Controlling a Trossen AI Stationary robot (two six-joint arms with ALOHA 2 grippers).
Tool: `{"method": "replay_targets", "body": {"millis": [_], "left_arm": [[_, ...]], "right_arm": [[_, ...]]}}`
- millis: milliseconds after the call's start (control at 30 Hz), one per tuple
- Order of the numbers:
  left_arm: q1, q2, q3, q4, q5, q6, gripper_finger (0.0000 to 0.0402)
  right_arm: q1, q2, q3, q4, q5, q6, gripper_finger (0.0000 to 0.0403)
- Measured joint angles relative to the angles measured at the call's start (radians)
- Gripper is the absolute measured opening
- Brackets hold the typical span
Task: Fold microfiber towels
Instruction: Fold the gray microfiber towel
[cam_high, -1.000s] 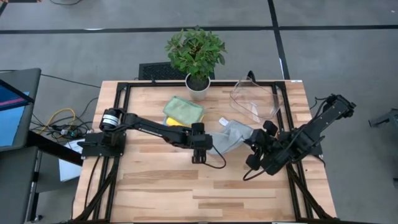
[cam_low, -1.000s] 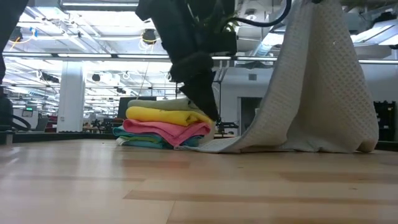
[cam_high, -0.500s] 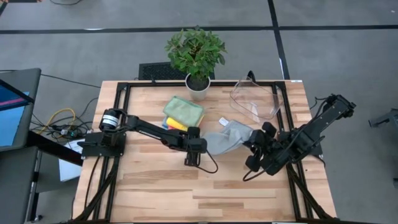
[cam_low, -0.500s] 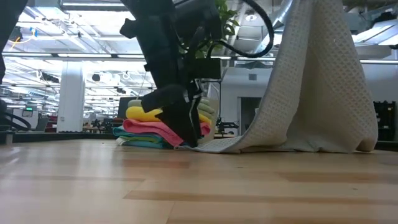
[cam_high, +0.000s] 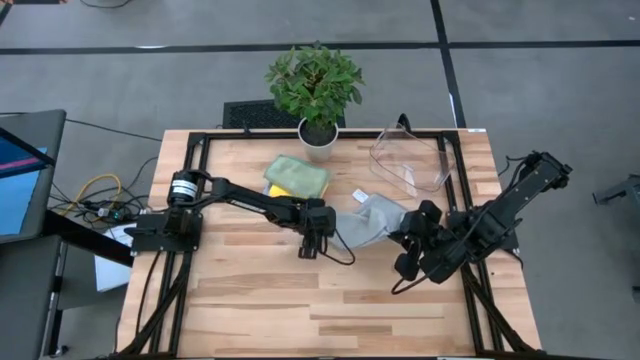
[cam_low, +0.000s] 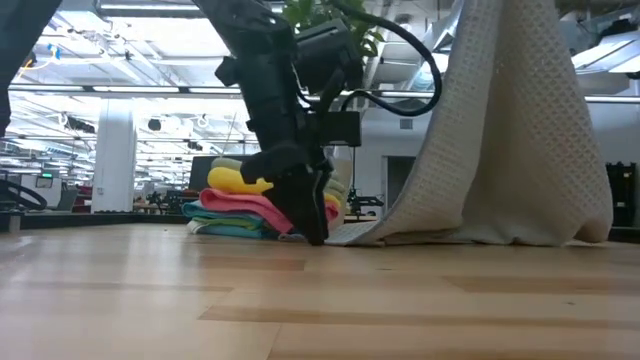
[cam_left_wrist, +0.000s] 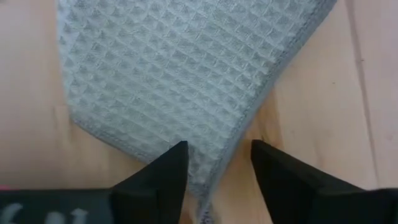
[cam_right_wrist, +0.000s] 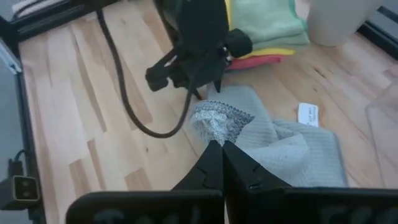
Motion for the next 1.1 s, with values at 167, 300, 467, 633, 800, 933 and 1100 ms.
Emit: {"method": "replay_targets", "body": {"millis": [167, 300, 467, 633, 800, 933, 1100], "left_arm": [[0.007, 0.007, 0.001, -0.012, 0.041, -0.002, 0.0111], [-0.009, 0.009, 0.01, -0.042, 0.034, -0.06, 0.0025], [-0.039, -0.001, 0.076, -0.188, 0.014, -0.244, 0.0003], [-0.096, -0.1, 0.172, -0.437, 0.008, -0.404, 0.0002], [-0.163, -0.27, 0.196, -0.609, -0.057, -0.543, 0.0001], [-0.206, -0.42, 0.208, -0.693, -0.179, -0.664, 0.0001], [-0.224, -0.524, 0.206, -0.751, -0.202, -0.751, 0.0]], "right_arm": [[0.008, 0.0, 0.0, 0.008, 0.003, 0.0, 0.0014], [0.013, 0.0, 0.0, 0.022, 0.005, 0.002, 0.0011], [0.034, 0.0, 0.0, 0.026, 0.005, 0.045, 0.0013], [0.077, 0.0, 0.0, 0.026, 0.006, 0.095, 0.0007], [0.098, 0.0, 0.003, 0.025, 0.03, 0.114, 0.0008], [0.092, 0.0, 0.042, 0.038, 0.036, 0.083, 0.0007], [0.062, 0.003, 0.103, 0.109, 0.048, -0.017, 0.0007]]}}
